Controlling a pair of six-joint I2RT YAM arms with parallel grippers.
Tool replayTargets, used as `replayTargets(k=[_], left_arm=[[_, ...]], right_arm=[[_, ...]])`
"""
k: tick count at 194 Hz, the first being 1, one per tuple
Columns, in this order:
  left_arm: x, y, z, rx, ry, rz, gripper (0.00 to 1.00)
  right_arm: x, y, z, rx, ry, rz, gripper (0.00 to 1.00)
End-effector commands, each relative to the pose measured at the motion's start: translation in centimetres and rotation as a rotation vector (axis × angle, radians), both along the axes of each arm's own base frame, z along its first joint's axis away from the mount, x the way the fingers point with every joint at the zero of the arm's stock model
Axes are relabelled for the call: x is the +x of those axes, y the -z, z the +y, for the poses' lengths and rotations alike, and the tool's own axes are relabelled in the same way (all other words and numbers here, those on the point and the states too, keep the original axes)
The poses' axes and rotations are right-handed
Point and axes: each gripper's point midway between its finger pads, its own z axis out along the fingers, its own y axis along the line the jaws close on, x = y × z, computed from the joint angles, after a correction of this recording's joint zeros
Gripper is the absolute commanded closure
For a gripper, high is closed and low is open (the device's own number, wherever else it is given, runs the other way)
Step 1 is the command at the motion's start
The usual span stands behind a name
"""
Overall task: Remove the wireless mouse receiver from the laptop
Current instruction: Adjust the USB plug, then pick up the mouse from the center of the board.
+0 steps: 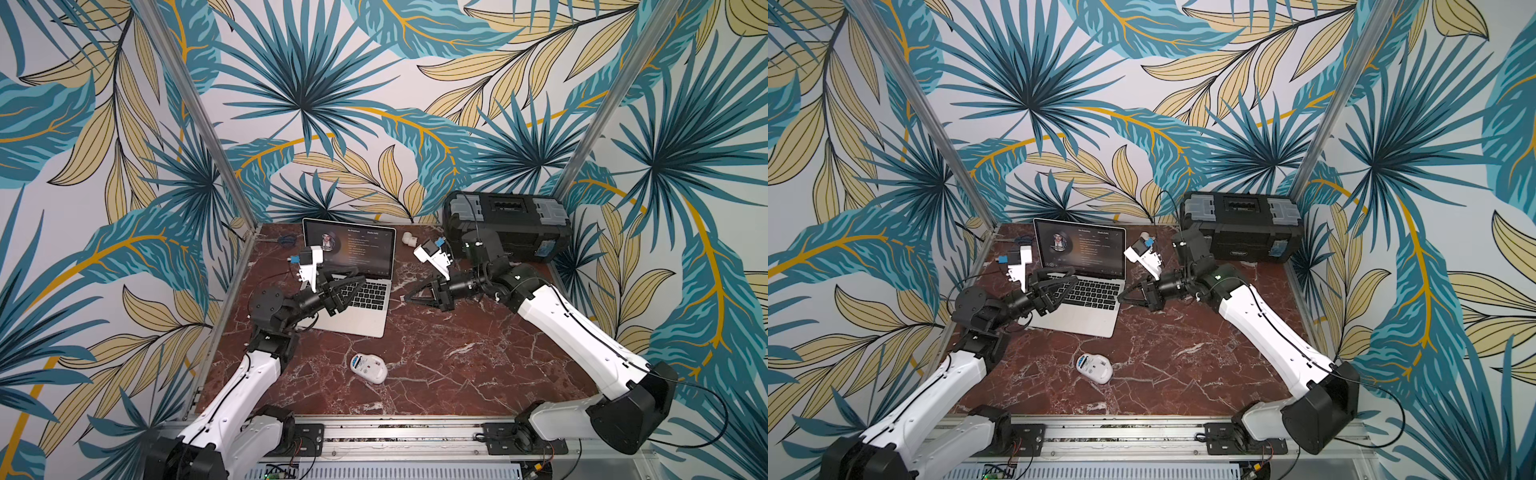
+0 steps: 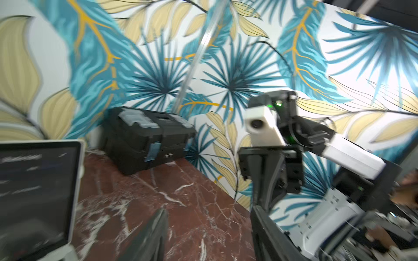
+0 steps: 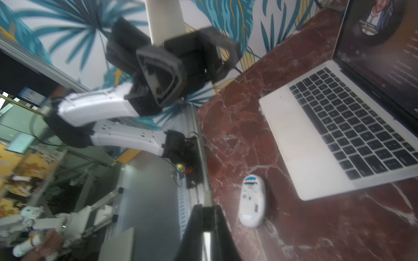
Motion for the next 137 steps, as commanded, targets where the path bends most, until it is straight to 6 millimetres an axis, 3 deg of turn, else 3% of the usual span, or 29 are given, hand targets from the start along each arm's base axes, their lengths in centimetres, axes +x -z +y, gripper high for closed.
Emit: replayTargets(k=[1, 27, 39, 95, 137], left_arm=[[1.9, 9.4, 2.7, 0.056, -0.157, 0.383, 0.45], [-1.0, 17.7, 3.3, 0.139, -0.174, 0.67, 0.45], [-2.1, 19.7, 3.8, 0.162, -0.197, 0.721, 0.44], [-5.8, 25.0, 3.6, 0.172, -0.163, 0.873, 0.42], [-6.5, 26.3, 2.5, 0.195, -0.118, 0.896, 0.42]], right_arm=[[-2.6, 8.1, -2.6, -0.446, -0.071, -0.015, 1.0], [-3.4, 12.1, -1.9, -0.662, -0.165, -0.003, 1.0], [-3.1, 13.2, -1.3, -0.704, -0.19, 0.004, 1.0], [-4.2, 16.9, 3.4, -0.775, -0.326, 0.015, 1.0], [-4.3, 19.2, 4.9, -0.829, -0.349, 0.019, 1.0]])
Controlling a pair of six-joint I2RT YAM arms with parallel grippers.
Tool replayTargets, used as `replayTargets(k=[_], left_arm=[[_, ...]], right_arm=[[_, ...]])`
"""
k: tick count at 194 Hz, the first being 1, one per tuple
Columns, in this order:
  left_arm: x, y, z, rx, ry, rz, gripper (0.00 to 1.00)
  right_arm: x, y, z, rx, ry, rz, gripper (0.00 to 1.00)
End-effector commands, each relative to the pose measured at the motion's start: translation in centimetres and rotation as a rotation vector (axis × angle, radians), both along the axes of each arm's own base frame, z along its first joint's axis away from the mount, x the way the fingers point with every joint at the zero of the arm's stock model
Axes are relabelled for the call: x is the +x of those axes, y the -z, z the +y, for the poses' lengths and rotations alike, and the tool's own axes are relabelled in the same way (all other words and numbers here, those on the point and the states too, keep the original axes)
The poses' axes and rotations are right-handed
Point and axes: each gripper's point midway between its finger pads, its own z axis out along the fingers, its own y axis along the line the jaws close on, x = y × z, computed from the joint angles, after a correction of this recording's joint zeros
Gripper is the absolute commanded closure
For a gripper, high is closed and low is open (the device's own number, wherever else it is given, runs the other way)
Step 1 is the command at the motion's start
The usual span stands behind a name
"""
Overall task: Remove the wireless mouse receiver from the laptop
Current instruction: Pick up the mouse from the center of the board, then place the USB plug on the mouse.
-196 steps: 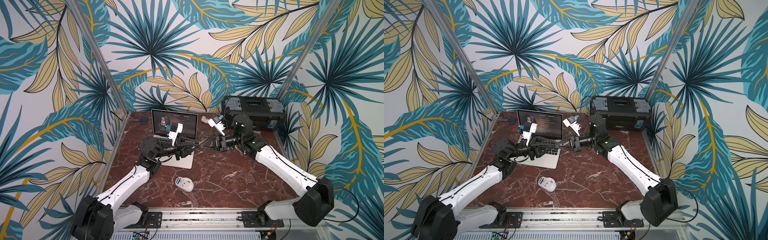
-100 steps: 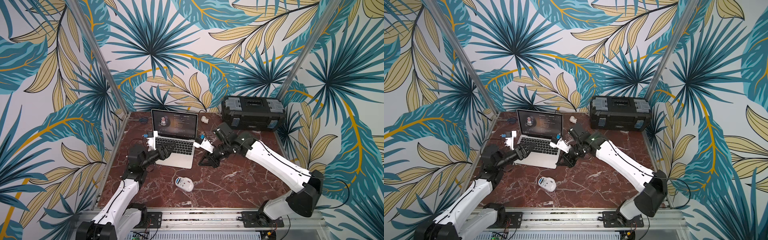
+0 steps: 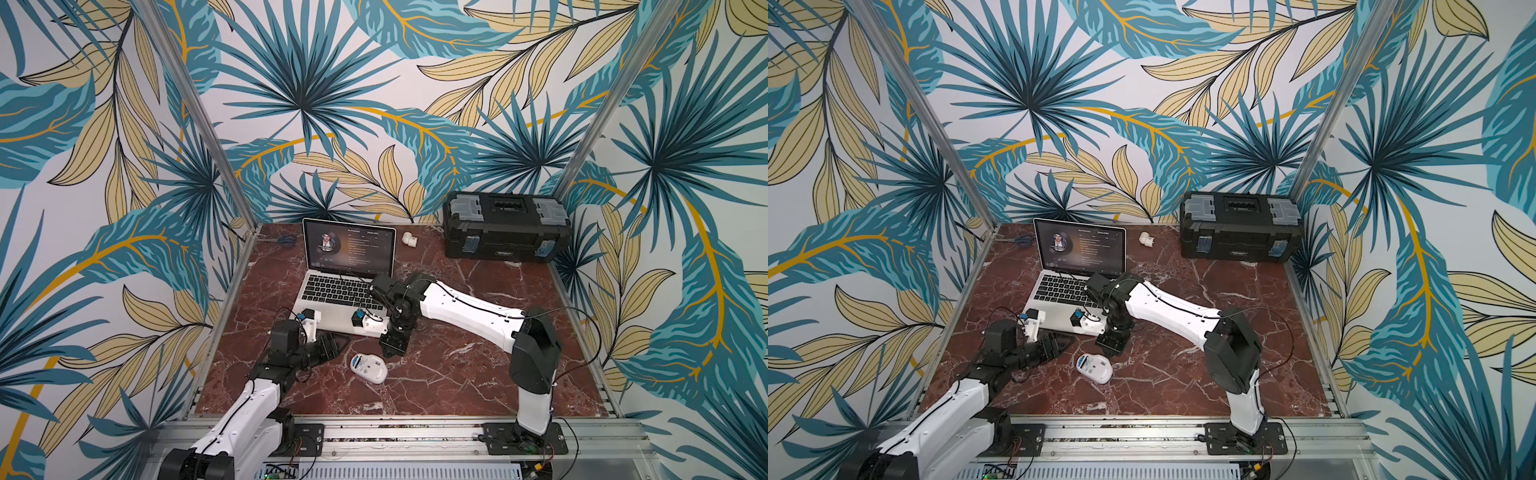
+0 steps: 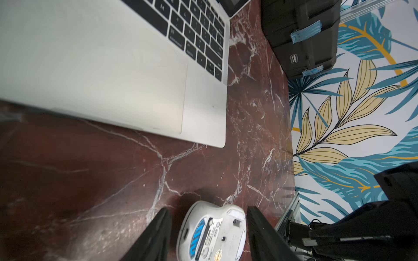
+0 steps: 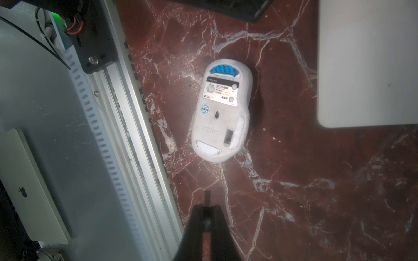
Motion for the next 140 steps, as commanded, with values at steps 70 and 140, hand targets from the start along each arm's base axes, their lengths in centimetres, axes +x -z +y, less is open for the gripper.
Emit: replayTargets(k=[70, 140], left_arm=[[-1.1, 3.0, -1.6, 0.014, 0.076, 0.048, 0.42], [-1.5, 3.4, -2.0, 0.018, 0.109, 0.05, 0.44]], right_arm=[[-0.1, 4.0, 0.8, -0.117, -0.023, -0.008, 1.0], [0.3, 5.1, 1.7, -0.111, -0.01, -0.019, 1.0]])
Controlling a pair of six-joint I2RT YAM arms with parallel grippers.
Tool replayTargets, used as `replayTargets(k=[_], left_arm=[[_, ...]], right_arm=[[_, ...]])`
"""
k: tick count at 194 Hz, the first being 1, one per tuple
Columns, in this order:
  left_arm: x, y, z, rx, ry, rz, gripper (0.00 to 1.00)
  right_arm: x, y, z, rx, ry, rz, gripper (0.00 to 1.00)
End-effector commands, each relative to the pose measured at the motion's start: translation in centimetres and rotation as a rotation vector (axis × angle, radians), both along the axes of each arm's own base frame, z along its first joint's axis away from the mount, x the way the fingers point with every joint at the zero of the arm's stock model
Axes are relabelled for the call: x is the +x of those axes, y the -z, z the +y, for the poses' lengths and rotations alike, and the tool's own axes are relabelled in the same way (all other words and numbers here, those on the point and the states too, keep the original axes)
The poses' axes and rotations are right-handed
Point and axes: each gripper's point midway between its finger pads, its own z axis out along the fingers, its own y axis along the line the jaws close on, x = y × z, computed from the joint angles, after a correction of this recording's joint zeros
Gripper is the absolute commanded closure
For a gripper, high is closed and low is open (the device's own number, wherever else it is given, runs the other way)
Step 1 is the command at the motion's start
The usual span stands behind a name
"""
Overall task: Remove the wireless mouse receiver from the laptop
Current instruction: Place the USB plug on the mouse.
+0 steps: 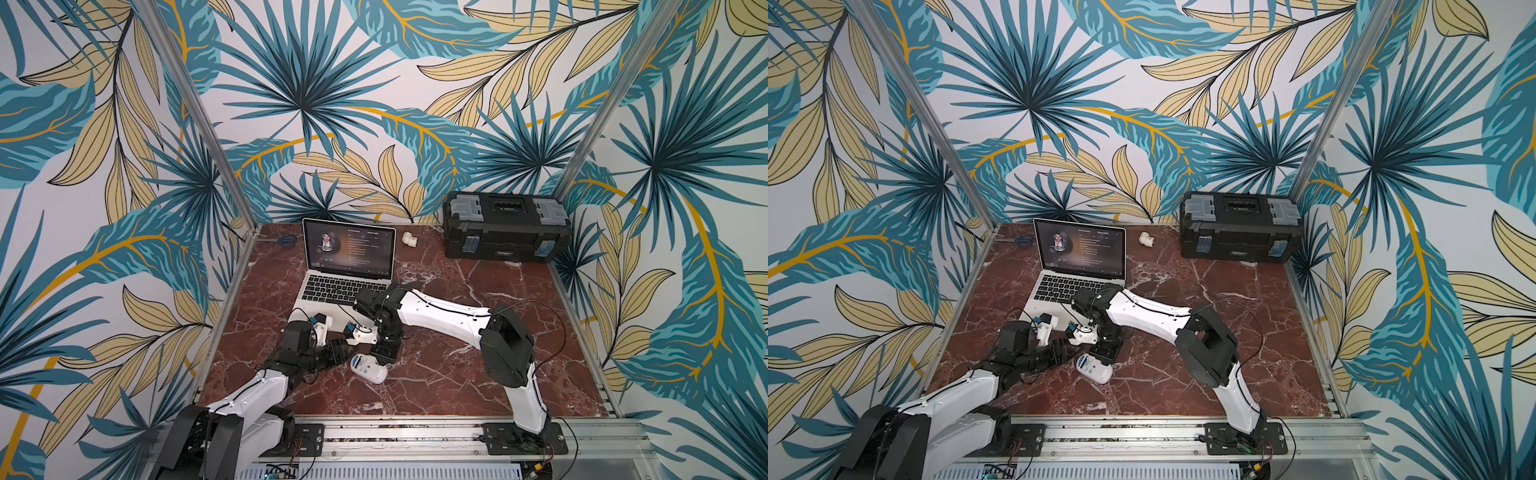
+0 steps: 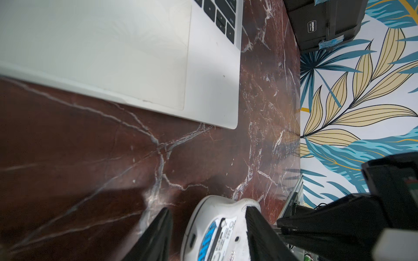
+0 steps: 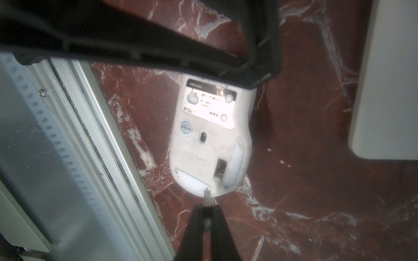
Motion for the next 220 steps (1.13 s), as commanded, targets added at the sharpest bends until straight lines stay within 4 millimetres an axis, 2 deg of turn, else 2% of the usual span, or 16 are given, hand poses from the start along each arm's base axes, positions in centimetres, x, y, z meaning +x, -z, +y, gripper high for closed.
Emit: replayTargets(k=[1, 35, 220], left_arm=[[-0.9, 0.9, -0.1, 0.007, 0.028, -0.006, 0.44], [-0.9, 0.9, -0.2, 0.007, 0.028, -0.008, 0.44], [-1.0, 0.7, -0.5, -0.008, 0.045, -0.013, 0.46]], right_arm=[[0.3, 0.3, 0.7, 0.007, 0.009, -0.017, 1.0], [0.8, 0.5, 0.9, 0.006, 0.016, -0.04, 1.0], [0.7, 2.5, 0.3, -0.046, 0.014, -0.037, 1.0]])
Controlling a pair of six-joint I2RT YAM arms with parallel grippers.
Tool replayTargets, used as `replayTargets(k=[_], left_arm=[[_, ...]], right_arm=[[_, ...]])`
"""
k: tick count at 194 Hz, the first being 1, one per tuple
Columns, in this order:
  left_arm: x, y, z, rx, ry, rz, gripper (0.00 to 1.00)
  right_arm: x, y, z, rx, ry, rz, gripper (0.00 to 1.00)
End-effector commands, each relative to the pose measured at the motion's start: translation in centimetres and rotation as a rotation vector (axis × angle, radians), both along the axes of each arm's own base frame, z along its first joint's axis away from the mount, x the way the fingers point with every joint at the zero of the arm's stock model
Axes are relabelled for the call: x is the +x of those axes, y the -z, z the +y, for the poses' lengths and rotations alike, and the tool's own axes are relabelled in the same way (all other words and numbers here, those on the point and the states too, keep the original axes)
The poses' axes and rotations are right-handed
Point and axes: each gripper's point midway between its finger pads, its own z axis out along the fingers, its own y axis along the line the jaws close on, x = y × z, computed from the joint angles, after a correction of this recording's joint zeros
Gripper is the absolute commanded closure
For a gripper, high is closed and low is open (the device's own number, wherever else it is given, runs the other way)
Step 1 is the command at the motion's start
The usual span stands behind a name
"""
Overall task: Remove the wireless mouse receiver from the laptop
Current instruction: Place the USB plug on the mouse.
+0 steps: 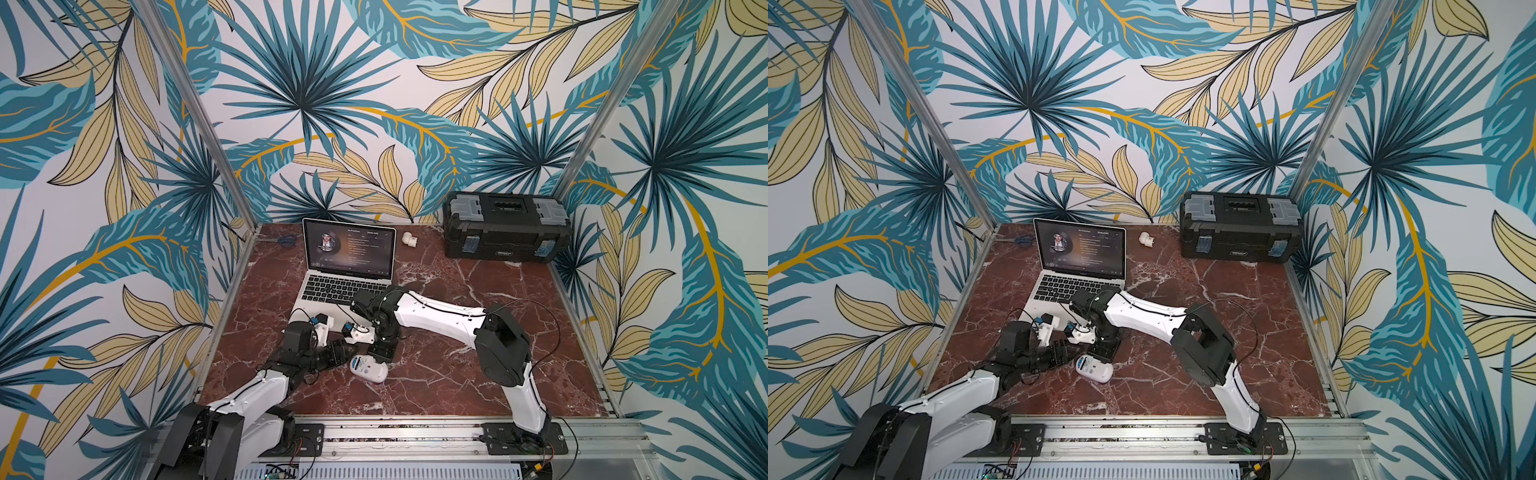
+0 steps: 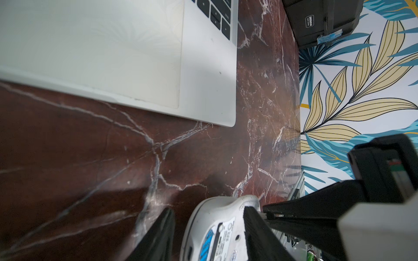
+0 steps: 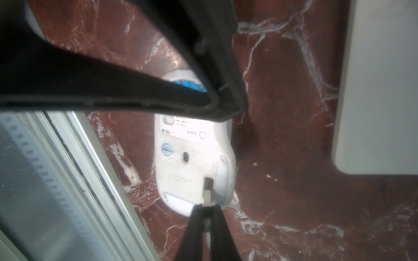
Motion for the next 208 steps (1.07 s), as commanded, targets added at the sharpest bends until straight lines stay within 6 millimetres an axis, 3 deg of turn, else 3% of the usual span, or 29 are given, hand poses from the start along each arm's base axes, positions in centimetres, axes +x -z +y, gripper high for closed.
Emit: replayTargets(k=[1, 148, 208], left_arm=[[-0.9, 0.7, -0.2, -0.008, 0.026, 0.003, 0.46], [-1.8, 1.1, -0.6, -0.052, 0.037, 0.036, 0.46], [-1.4, 0.1, -1.5, -0.134, 0.051, 0.01, 0.44]], right_arm=[[-0.3, 1.5, -0.3, -0.04, 0.001, 0.013, 1.0], [0.1, 2.9, -0.5, -0.076, -0.02, -0.028, 1.0], [0.3, 2.9, -0.4, -0.06, -0.016, -0.051, 1.0]])
